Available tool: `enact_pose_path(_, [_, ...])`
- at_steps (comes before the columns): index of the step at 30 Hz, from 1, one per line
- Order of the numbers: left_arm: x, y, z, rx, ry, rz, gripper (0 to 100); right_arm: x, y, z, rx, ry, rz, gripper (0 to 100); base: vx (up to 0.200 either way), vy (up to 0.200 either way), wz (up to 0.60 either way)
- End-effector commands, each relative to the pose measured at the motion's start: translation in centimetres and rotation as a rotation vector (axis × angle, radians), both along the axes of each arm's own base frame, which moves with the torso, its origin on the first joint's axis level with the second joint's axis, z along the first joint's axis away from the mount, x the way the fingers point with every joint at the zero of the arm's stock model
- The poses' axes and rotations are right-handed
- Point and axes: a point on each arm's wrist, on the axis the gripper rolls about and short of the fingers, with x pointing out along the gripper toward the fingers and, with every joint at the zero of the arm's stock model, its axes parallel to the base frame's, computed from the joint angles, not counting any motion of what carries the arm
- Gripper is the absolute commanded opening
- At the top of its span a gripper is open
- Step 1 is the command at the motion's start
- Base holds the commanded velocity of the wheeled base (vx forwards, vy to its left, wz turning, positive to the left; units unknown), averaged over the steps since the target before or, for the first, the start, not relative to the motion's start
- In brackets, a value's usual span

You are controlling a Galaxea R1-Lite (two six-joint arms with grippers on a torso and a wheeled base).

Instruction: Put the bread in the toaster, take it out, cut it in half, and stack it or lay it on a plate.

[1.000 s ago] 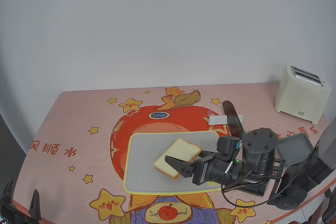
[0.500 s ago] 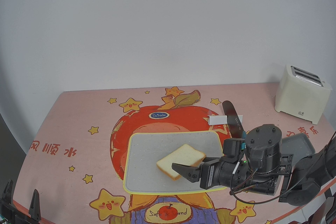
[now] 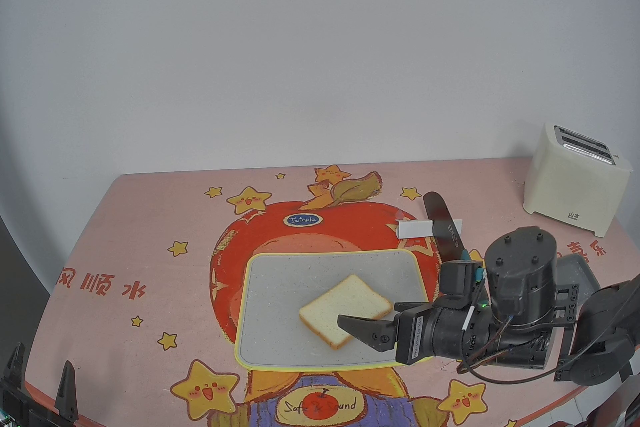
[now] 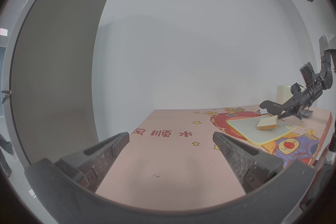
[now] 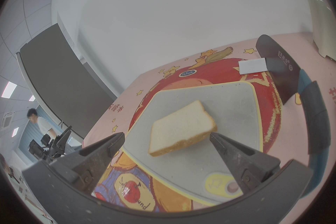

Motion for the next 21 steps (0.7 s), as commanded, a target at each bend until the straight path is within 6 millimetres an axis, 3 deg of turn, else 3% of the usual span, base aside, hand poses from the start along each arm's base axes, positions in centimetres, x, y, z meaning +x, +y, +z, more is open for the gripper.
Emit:
enact_pose_path(1, [0.0,0.0,-0.5,0.0,0.001,0.0,100,-0.2,-0.2,0.8,0.022,-0.019,0.001,100,0.0,0.0,0.0])
enact_pose_path(13, [0.0,0.0,-0.5,0.0,0.001,0.0,100,-1.2,-1.6,3.9,0.099,-0.112,0.004,100,0.0,0.0,0.0])
enact_pose_path(21, [0.0,0.0,-0.5,0.0,0.001,0.0,100,-0.6,-2.5,5.7,0.091,-0.221,-0.093,100,0.0,0.0,0.0])
